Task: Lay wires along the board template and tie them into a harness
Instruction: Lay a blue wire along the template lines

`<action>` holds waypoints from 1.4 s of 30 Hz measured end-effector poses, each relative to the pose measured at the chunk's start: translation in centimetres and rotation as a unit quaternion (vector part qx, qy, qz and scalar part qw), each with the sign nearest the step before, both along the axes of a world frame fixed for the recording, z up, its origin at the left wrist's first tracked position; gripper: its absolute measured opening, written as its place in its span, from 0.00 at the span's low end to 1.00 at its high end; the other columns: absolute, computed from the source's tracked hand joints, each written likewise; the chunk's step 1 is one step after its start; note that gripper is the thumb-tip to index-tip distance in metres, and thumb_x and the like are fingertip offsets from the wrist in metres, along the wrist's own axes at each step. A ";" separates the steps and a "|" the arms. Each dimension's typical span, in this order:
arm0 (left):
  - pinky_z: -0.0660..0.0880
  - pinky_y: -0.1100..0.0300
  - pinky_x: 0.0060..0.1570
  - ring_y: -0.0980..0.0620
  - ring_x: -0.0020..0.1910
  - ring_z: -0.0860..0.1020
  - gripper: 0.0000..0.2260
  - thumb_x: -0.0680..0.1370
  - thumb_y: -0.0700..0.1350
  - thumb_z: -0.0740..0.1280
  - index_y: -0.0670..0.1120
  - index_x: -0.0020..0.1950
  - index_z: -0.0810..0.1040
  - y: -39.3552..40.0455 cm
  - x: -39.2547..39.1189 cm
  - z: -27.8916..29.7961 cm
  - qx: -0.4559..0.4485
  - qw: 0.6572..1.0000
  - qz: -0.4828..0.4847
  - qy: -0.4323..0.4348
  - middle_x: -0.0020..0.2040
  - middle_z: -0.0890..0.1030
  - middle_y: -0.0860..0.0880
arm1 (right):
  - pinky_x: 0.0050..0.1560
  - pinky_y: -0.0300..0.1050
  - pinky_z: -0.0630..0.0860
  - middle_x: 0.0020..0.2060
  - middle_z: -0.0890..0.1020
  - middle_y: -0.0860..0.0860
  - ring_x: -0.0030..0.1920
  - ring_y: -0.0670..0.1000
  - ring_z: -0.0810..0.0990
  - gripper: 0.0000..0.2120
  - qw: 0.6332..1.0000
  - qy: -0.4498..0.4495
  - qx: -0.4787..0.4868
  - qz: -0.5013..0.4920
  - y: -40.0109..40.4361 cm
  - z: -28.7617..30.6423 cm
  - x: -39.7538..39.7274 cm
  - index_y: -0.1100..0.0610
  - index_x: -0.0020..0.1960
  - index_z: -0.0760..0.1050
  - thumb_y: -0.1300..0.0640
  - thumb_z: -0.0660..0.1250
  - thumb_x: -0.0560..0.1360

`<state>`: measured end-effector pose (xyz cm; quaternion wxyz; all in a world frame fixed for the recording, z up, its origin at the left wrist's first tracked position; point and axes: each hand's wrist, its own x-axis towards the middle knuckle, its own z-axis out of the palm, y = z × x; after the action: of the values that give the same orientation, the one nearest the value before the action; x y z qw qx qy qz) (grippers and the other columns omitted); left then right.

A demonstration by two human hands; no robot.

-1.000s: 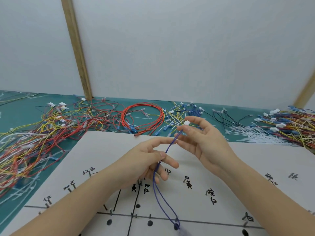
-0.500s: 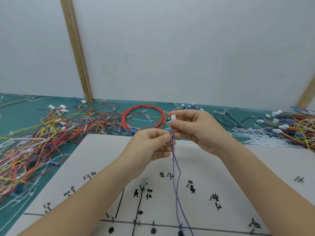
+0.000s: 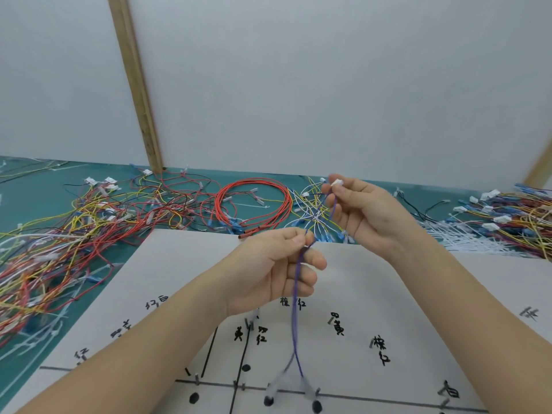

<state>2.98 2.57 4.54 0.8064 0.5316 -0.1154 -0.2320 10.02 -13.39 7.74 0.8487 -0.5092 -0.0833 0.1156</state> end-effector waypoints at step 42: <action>0.69 0.68 0.42 0.69 0.42 0.74 0.15 0.70 0.55 0.50 0.65 0.50 0.73 -0.4 -1.4 0.4 0.381 0.855 0.180 -0.302 0.47 0.73 0.67 | 0.24 0.32 0.73 0.30 0.83 0.48 0.26 0.43 0.78 0.05 0.963 -0.192 -0.176 -0.062 -1.7 4.0 -1.6 0.53 0.39 0.75 0.60 0.70 0.69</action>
<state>1.54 2.17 4.92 0.4941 0.8525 -0.1585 0.0636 8.43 -15.08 11.75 0.7193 -0.6674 -0.1911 -0.0246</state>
